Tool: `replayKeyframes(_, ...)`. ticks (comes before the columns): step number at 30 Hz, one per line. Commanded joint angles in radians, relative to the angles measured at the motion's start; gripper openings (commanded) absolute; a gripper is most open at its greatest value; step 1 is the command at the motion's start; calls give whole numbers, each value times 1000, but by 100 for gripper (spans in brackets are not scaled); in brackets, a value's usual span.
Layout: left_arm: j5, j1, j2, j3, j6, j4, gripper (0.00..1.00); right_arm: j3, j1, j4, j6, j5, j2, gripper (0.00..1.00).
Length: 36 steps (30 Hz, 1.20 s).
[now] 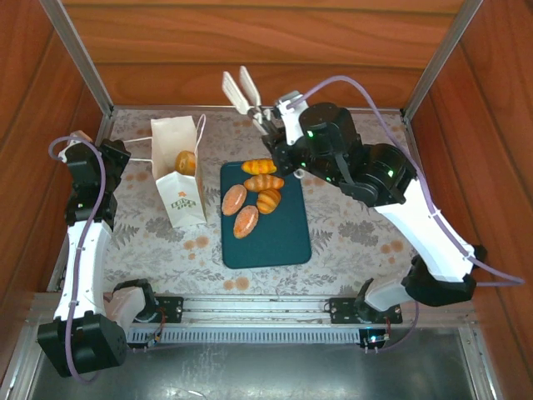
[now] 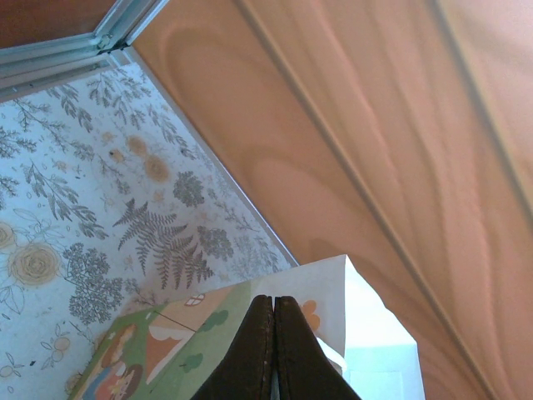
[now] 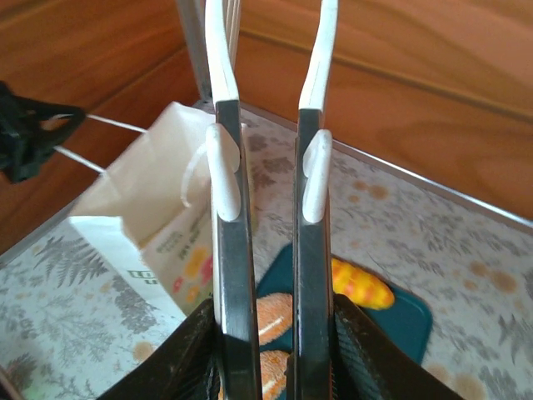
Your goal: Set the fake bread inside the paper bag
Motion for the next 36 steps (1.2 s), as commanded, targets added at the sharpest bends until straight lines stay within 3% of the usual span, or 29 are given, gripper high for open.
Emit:
replayKeyframes(1,2,8,-8,26,1,2,0,-87,-35,35,106,40,-40,36)
replayKeyframes(10,0,7,-11,27,1,0,0,-223,-64,-71,250,-3,-92,36)
replayKeyframes(19,-2,8,-10,31,3,-1,0,-402,-67,-104,378,-151,-114,34)
replayKeyframes(30,-1,7,-7,31,0,5,0,-648,-66,21,512,-382,-110,33)
replayKeyframes(36,0,6,-8,27,-2,8,0,-704,-63,54,549,-446,-94,36)
